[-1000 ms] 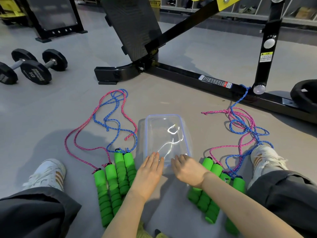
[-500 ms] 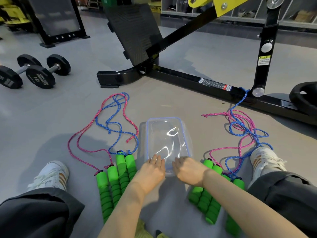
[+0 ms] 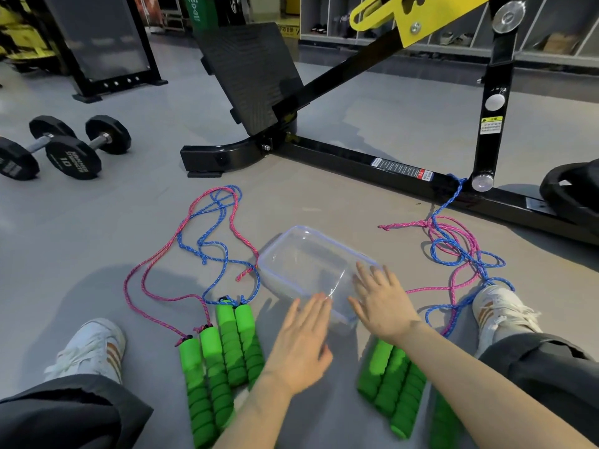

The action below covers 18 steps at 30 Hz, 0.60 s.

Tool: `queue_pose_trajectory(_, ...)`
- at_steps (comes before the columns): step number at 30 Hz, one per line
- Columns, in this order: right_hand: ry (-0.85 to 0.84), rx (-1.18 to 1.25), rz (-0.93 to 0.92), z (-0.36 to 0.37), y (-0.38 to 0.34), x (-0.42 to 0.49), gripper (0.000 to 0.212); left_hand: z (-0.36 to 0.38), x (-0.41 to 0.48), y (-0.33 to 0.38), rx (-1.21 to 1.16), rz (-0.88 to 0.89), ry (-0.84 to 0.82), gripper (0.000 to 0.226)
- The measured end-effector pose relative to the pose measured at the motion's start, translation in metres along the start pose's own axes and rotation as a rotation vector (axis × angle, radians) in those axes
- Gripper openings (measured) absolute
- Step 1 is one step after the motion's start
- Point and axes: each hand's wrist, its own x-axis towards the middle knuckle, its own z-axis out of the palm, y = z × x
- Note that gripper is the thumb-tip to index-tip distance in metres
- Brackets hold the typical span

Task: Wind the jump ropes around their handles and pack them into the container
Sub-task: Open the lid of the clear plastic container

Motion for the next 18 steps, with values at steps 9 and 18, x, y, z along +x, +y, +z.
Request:
queue_pose_trajectory(9, 0.033, 0.1, -0.215, 0.024, -0.015, 0.008, 0.095, 0.005, -0.003, -0.056, 0.172, -0.137, 0.085, 0.086)
queue_pose_trajectory(18, 0.059, -0.067, -0.308, 0.031, 0.008, -0.015, 0.089, 0.027, 0.007, -0.033, 0.195, -0.022, 0.086, 0.074)
